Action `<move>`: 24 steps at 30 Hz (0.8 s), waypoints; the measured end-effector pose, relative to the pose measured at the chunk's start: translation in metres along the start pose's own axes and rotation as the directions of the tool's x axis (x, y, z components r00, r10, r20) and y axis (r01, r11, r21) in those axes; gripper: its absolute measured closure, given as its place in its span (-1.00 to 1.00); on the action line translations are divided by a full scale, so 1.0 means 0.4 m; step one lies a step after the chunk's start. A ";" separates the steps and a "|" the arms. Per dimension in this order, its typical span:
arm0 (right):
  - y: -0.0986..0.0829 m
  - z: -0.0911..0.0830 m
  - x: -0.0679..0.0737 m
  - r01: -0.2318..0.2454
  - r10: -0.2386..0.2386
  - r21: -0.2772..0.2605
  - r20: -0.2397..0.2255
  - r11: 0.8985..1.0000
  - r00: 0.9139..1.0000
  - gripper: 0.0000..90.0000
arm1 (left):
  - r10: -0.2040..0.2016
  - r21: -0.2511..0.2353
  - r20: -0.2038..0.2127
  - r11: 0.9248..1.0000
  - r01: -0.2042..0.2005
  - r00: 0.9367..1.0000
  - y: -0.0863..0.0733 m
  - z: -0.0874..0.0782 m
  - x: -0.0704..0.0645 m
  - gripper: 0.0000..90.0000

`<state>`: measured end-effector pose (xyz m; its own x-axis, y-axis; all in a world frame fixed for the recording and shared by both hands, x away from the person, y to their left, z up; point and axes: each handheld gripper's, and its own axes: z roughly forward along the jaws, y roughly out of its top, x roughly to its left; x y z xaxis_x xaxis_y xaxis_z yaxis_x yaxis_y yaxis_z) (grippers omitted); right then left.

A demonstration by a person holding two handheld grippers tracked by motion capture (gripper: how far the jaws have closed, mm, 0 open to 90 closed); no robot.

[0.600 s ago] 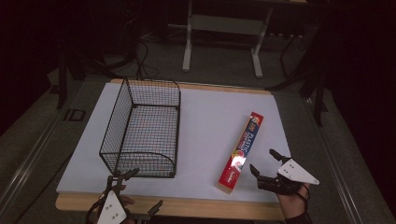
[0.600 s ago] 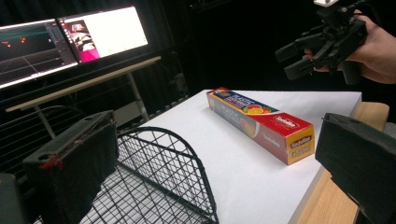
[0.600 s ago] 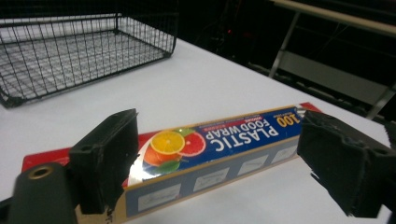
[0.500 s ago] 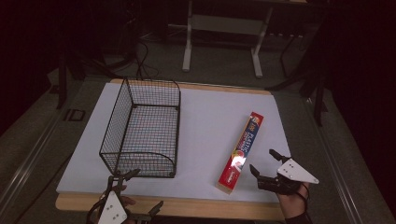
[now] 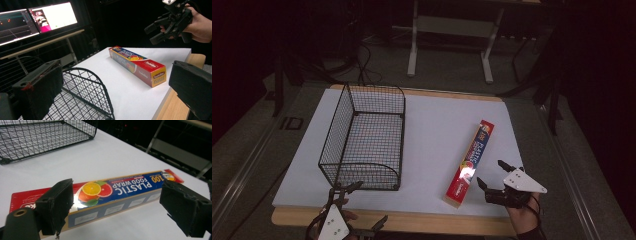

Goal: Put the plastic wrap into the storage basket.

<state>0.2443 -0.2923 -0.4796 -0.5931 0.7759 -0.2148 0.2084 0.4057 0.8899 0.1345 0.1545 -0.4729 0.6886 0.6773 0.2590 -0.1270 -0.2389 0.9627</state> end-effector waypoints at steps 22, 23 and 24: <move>0.076 0.089 0.004 -0.124 0.106 0.213 0.093 0.969 0.990 -0.75 | 0.004 -0.010 0.005 1.000 -0.004 1.000 0.008 0.002 -0.015 -1.00; 0.090 0.096 0.005 -0.150 0.127 0.235 0.107 0.960 0.986 -0.75 | 0.003 -0.013 0.005 1.000 -0.003 1.000 0.008 0.002 -0.015 -1.00; 0.097 0.099 0.005 -0.160 0.135 0.244 0.117 0.956 0.984 -0.78 | 0.002 -0.014 0.005 1.000 -0.002 1.000 0.008 0.002 -0.015 -1.00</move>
<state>0.2820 -0.2560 -0.4612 -0.4648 0.8745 -0.1384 0.4842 0.3820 0.7872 0.1303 0.1491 -0.4714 0.6921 0.6733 0.2601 -0.1379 -0.2304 0.9633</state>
